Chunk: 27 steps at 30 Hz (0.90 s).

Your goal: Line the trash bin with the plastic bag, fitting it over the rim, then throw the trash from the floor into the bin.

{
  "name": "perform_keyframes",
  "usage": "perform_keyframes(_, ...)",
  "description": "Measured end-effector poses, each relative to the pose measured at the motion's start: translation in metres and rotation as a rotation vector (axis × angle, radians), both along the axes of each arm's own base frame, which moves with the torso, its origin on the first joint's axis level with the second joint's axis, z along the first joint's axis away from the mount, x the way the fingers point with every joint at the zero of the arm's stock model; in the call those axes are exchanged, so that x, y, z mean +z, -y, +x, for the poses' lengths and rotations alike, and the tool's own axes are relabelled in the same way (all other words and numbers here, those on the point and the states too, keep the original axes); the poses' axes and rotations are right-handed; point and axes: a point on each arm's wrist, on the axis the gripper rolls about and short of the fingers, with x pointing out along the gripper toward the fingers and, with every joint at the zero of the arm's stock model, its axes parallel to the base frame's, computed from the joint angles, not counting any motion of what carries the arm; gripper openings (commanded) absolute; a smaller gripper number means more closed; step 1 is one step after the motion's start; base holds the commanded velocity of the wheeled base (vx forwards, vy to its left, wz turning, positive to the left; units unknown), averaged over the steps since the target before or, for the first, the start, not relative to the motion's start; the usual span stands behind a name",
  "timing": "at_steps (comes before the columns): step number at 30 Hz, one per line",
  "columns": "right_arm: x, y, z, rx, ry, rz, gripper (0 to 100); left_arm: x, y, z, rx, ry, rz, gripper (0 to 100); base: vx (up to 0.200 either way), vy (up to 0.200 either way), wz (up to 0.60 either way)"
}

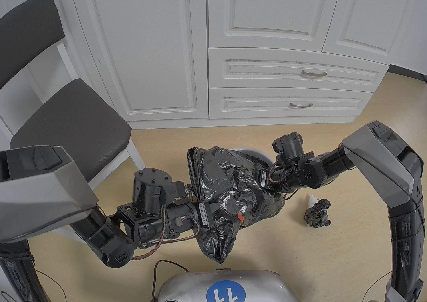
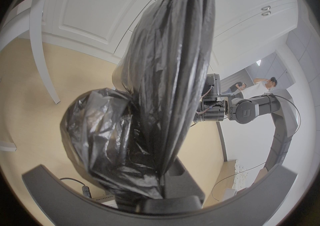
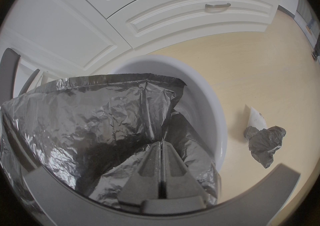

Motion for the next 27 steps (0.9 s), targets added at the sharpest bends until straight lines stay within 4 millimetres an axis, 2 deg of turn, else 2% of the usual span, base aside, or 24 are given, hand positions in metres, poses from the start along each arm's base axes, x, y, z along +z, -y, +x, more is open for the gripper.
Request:
perform_keyframes(17,0.005,-0.006,-0.003,0.021,-0.056,0.145,0,0.004,0.002,0.006,0.068,0.036,0.029,0,0.000,0.000,0.00)
perform_keyframes(27,0.007,-0.005,-0.002,0.018,-0.050,0.158,0,0.010,0.013,0.013,0.104,0.041,0.203,0,0.000,0.000,0.00)
